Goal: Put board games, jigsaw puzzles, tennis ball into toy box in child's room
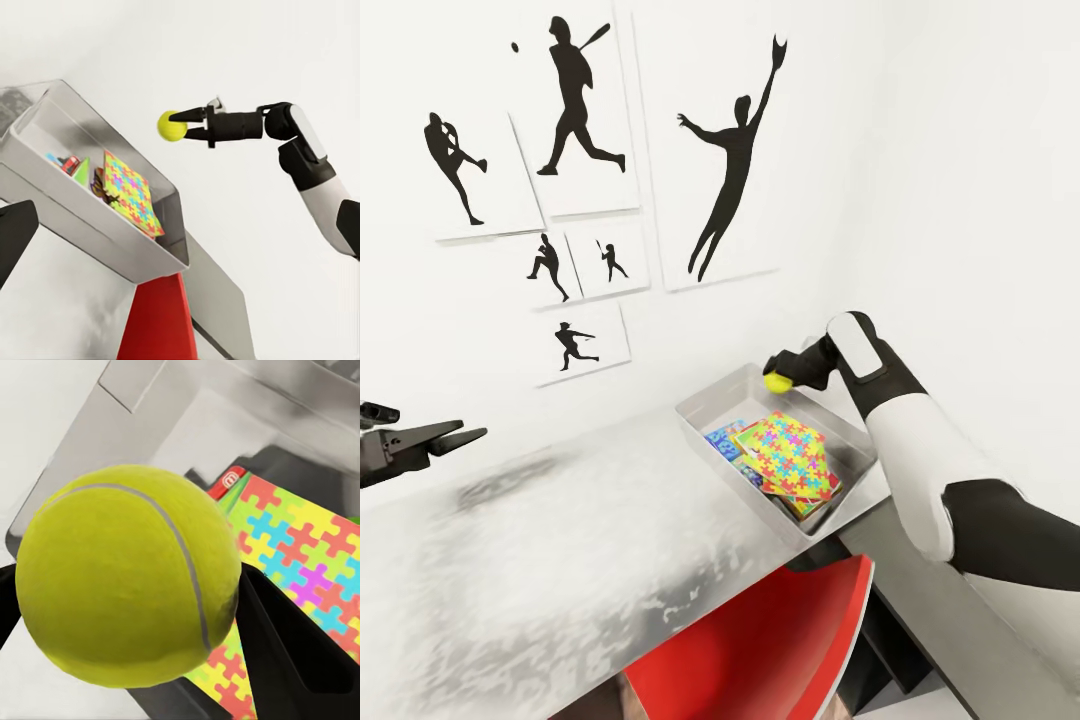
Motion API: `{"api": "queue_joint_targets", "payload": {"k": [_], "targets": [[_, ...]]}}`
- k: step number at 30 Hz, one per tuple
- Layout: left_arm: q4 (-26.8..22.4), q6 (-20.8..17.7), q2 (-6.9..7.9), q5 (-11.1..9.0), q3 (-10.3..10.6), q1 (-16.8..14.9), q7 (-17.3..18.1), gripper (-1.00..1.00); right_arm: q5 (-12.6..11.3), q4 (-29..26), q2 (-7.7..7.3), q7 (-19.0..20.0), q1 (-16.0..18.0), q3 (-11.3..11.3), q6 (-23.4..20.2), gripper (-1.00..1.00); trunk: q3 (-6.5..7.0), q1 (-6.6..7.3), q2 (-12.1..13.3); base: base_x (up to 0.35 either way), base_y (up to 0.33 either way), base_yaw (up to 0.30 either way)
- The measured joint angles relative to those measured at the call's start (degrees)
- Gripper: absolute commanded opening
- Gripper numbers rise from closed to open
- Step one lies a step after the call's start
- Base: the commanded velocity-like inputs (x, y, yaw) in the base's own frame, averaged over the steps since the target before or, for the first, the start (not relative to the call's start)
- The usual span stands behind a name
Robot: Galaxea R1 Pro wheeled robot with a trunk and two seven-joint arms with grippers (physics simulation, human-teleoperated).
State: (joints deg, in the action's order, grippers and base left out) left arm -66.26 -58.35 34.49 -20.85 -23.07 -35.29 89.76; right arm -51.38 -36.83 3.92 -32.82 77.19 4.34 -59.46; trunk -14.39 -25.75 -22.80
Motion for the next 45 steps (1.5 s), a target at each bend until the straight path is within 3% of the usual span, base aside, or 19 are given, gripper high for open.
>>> {"api": "queue_joint_targets", "payload": {"k": [10, 21, 29, 45], "targets": [[0.0, 0.0, -0.69, 0.1, 0.1, 0.0, 0.0, 1.00, -0.1, -0.5, 1.38, 0.5, 0.5, 0.1, -0.4, -1.00, 0.00, 0.01, 0.0, 0.033, 0.000, 0.000], [-2.2, -0.3, -1.41, -0.4, 0.3, 0.0, 0.0, 1.00, 0.2, -0.6, 1.67, 0.6, 0.5, 0.4, 0.3, -1.00, -0.76, 0.00, 0.0, 0.112, -0.041, 0.000], [-3.7, -0.7, -1.44, -0.5, 0.3, 0.0, 0.0, 1.00, 0.2, -0.6, 3.41, 0.7, 0.5, 1.9, 1.3, -1.00, -1.50, 0.00, 0.0, 0.011, -0.007, 0.000], [-3.8, -0.7, -1.46, -0.5, 0.3, 0.0, 0.0, 1.00, 0.1, -0.6, 3.63, 0.8, 0.5, 2.4, 1.3, -1.00, -2.99, 0.00, 0.0, 0.000, 0.000, 0.000]]}}
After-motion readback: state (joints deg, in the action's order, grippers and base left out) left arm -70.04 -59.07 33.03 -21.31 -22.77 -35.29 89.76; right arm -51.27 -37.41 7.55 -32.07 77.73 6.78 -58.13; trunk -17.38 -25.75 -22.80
